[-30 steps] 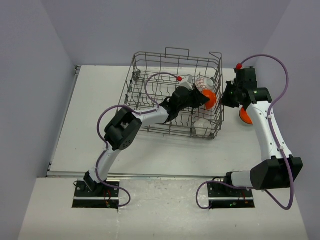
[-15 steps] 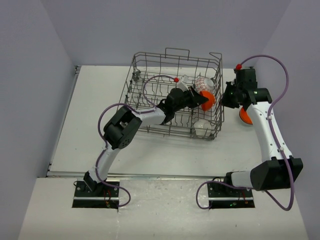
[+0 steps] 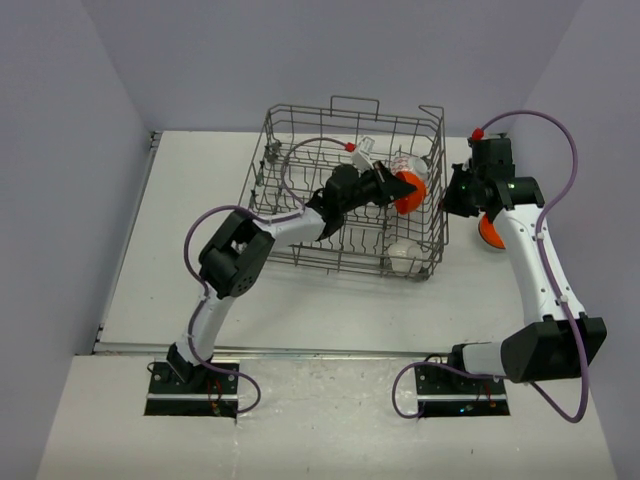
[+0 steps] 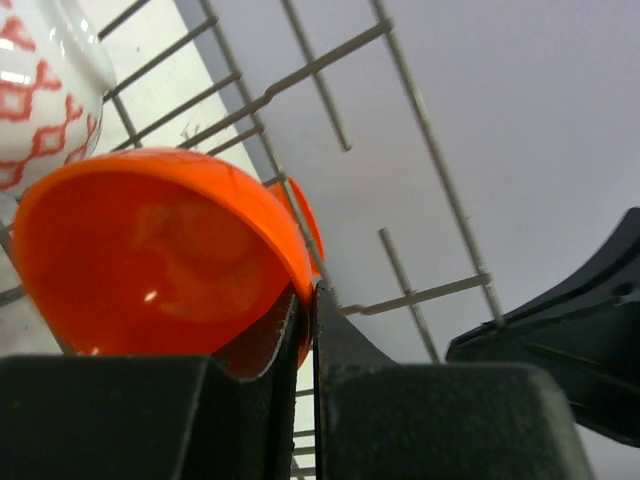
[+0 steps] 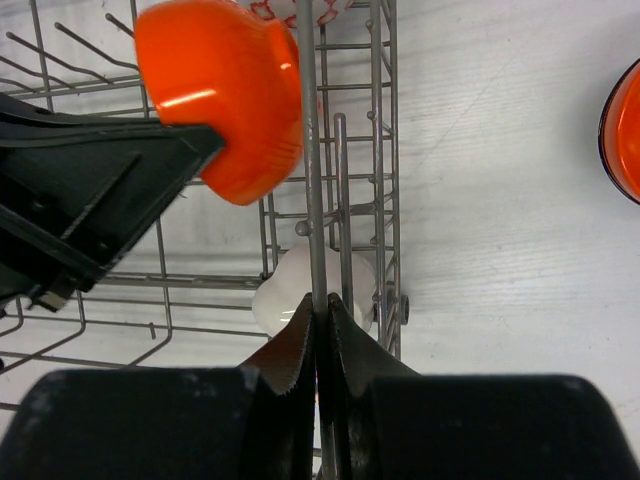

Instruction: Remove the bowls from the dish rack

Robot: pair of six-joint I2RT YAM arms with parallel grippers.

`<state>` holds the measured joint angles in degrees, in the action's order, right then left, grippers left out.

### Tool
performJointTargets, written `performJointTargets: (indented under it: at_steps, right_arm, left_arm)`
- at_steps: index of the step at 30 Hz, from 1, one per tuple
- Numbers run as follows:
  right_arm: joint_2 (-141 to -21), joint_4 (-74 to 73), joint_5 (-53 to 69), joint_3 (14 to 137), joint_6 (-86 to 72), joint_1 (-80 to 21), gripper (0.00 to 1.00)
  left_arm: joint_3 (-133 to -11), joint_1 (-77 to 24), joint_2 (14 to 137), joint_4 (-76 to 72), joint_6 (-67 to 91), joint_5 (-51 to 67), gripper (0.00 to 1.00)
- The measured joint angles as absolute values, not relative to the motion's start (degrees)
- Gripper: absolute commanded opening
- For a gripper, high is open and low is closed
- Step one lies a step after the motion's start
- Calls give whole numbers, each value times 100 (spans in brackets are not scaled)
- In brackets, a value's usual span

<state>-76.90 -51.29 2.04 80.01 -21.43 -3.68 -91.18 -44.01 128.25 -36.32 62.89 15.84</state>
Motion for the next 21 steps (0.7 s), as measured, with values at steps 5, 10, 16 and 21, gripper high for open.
performJointTargets:
  at_steps: [5, 10, 16, 21]
  right_arm:
    - [-7690, -5140, 204, 8005, -2143, -368, 0]
    - [-7697, -5148, 202, 8014, -2147, -368, 0]
    - [-7697, -5146, 204, 8014, -2185, -368, 0]
    - [-7697, -5146, 204, 8012, -2215, -368, 2]
  left_arm:
    - [-9262, -4237, 12617, -3636, 6285, 1693, 0]
    - [-9529, -4084, 12449, -3454, 6193, 1793, 0]
    - [-9784, -3924, 12132, -3011, 5970, 1959, 0]
    - [-9839, -3795, 11760, -2412, 5645, 2001, 0]
